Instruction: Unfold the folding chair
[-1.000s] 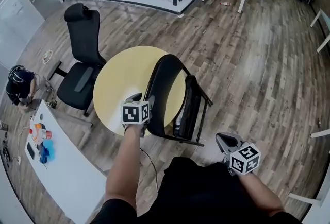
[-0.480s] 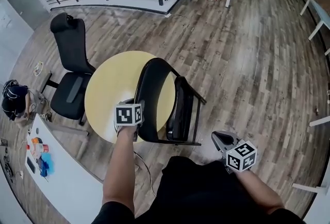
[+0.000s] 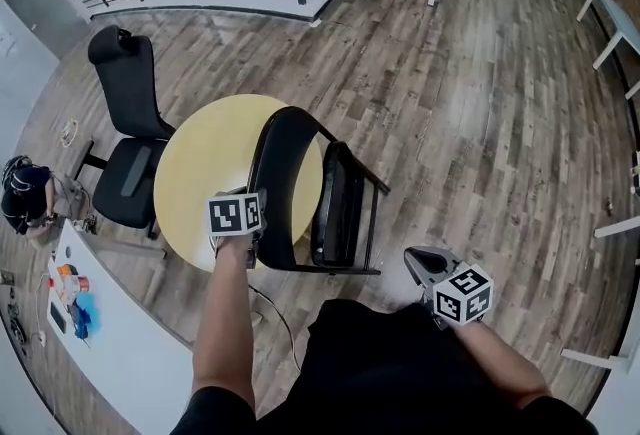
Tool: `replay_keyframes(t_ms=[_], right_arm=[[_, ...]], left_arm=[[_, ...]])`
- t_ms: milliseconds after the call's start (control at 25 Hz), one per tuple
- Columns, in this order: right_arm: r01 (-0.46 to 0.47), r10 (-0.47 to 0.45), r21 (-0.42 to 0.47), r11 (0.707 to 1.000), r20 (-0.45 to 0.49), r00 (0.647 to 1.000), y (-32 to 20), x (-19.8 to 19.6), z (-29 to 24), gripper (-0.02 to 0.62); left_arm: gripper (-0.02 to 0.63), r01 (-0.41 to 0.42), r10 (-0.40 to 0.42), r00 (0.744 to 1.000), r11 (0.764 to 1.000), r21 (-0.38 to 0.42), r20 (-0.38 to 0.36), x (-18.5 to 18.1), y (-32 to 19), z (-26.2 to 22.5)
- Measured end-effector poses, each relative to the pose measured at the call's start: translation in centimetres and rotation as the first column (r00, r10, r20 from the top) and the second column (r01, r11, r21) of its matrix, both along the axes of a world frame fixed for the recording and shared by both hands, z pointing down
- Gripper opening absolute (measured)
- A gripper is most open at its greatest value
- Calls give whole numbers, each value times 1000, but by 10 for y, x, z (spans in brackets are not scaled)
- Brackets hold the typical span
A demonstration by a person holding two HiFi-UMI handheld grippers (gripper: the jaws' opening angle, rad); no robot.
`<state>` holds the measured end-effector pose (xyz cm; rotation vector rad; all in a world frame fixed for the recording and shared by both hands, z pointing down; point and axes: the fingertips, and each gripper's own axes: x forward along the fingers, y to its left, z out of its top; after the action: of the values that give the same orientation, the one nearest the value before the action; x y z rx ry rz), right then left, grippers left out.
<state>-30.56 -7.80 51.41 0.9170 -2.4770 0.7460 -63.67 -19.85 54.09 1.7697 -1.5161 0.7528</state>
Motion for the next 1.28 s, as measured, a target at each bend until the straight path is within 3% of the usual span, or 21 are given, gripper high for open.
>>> replay_keyframes(t_ms=[840, 1280], right_arm=[[82, -81, -30, 996, 24, 996, -10, 80, -3, 8], [115, -114, -49, 992, 25, 993, -10, 90, 15, 9]], left_arm=[[150, 15, -19, 999, 997, 77, 47, 118, 10, -42], [140, 21, -20, 1000, 990, 139, -10, 172, 18, -56]])
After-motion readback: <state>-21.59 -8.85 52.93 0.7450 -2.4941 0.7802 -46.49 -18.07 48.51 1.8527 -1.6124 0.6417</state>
